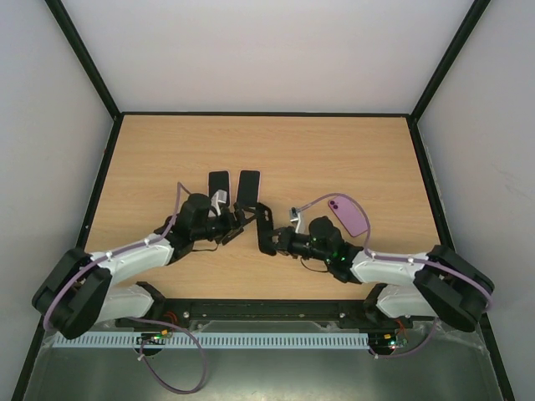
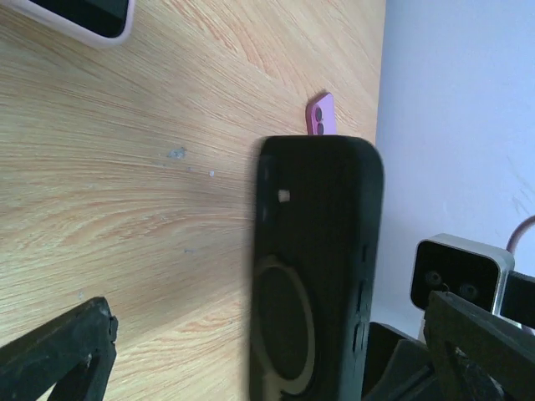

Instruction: Put the phone into the phone case

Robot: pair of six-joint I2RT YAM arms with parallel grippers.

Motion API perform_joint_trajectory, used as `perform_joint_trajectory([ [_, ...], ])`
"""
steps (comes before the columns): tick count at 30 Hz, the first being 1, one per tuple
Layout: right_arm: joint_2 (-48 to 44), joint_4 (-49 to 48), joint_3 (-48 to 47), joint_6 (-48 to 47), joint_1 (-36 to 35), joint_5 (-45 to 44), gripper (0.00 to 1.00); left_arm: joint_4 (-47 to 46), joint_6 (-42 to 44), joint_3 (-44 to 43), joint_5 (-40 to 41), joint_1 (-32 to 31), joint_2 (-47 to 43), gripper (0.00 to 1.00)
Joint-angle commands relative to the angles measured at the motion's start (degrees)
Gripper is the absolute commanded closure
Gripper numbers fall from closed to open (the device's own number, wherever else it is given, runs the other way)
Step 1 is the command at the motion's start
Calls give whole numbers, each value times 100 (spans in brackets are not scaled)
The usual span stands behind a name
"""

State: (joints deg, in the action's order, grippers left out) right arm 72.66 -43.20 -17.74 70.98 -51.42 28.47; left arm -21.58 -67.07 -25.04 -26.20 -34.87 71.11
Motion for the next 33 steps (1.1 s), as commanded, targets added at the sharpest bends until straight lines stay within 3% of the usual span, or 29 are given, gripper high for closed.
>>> perform_joint_trajectory([
  [1, -550, 1204, -81, -661, -31, -569, 98, 683, 294, -180, 317, -21, -337, 0],
  [5, -925, 2692, -324, -1237, -29, -1314, 98, 1524, 641, -392, 759, 1, -605, 0],
  [8, -869, 3157, -449, -1398, -27, -1545, 98, 2090, 861, -514, 1181, 18, -772, 0],
  [16, -3, 2379, -610, -1210, -36, -1024, 95, 3032, 1217, -666, 1949, 57, -1137, 0],
  [20, 95, 3182, -1119, -1778, -25, -1499, 76, 3275, 1329, -699, 2101, 57, -1145, 0],
  [24, 47, 4632, -1796, -2478, 133, -2695, 58, 3383, 1380, -661, 2148, 60, -1072, 0],
  [27, 57, 5056, -1992, -2769, 699, -2648, 41, 3414, 1387, -609, 2121, 60, -1006, 0],
  [31, 33, 5254, -2057, -3075, 1574, -2590, 11, 3374, 1419, -542, 2029, 68, -953, 0],
  [33, 142, 5373, -2170, -3262, 2070, -2674, 2, 3364, 1447, -540, 1969, 62, -941, 0],
])
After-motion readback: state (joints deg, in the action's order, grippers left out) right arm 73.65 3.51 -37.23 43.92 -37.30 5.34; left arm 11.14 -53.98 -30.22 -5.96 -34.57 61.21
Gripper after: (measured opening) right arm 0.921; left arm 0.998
